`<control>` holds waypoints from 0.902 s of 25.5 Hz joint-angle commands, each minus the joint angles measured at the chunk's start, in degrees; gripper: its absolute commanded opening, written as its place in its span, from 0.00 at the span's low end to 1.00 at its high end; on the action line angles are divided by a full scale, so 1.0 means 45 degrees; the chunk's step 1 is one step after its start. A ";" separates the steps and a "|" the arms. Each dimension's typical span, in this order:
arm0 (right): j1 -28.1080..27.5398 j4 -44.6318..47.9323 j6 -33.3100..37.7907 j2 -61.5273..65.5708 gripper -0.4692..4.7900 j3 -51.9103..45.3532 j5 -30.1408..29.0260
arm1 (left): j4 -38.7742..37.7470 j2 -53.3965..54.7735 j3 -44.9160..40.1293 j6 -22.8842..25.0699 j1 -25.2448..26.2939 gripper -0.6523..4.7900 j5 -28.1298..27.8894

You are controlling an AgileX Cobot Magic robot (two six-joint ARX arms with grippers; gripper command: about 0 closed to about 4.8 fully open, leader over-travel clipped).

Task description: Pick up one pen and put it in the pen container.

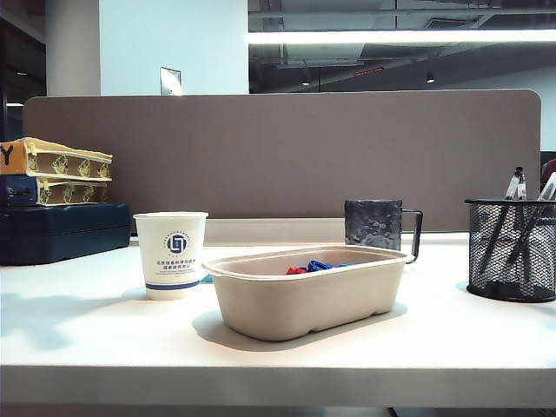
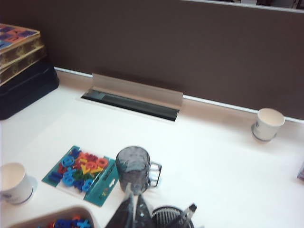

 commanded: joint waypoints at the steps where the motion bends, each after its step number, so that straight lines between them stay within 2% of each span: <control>1: 0.0121 0.0126 -0.0049 -0.0471 0.10 -0.0627 0.0044 | 0.0121 -0.0850 -0.0714 -0.0049 0.0000 0.11 -0.0024; 10: 0.0359 0.0019 -0.0063 -0.2244 0.10 -0.2385 -0.0005 | -0.0029 -0.2647 -0.1729 -0.0044 -0.0005 0.11 -0.0364; 15: 0.0359 -0.0117 -0.0112 -0.2739 0.10 -0.2812 -0.0097 | -0.0675 -0.3011 -0.1792 0.0010 -0.0005 0.11 -0.0612; 23: 0.0393 -0.0549 -0.0355 -0.3070 0.09 -0.3279 -0.0097 | -0.0646 -0.4114 -0.3021 -0.0049 -0.0005 0.11 -0.0913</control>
